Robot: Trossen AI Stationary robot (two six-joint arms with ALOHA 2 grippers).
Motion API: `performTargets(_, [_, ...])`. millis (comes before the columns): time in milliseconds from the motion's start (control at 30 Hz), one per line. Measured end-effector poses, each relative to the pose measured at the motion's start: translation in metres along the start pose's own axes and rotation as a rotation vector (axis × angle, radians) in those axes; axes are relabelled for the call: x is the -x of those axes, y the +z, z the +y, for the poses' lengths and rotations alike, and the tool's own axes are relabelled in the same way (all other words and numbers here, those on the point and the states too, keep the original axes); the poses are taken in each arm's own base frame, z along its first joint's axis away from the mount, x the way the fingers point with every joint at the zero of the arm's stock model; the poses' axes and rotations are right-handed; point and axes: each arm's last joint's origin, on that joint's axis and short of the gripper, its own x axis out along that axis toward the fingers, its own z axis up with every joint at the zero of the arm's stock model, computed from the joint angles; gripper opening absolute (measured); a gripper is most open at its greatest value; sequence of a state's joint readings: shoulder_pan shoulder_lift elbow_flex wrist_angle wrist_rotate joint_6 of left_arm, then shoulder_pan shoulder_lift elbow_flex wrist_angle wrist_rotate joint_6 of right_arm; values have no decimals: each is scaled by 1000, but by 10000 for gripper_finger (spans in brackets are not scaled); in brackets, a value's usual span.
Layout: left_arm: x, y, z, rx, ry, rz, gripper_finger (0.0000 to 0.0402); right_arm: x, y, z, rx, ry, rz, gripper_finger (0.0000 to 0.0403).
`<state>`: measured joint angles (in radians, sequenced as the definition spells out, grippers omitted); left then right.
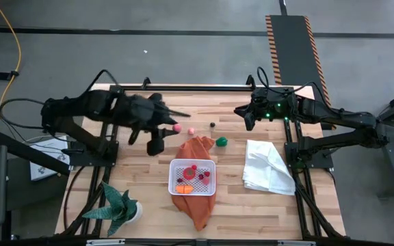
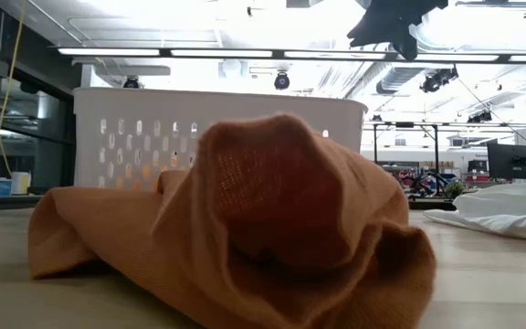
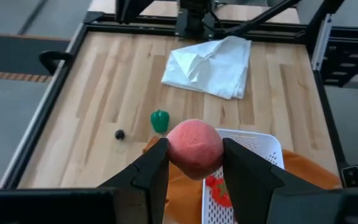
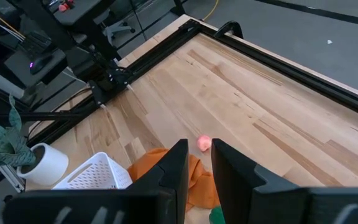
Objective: Pick and placing Produce into tupperware
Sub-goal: Put the bottom pink peach into the white basket
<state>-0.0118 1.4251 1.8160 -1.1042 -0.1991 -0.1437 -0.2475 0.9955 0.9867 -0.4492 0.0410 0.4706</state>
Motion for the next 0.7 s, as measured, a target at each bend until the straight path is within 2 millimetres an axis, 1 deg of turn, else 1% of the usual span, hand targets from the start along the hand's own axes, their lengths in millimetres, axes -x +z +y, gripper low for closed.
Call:
performTargets(167, [-23,4,12,1,-66,50,127,0,0,0,0,0,1,62])
performTargets(367, [-51,5,18,13,-189,125,127,0,0,1,0,22,13,62])
performTargets(500, [-71,4,14,12,-241,180,127,0,-1,1,0,33,19,62])
performTargets(700, [-96,-2,3,-15,-268,250,127,0,-2,1,1,34,33,62])
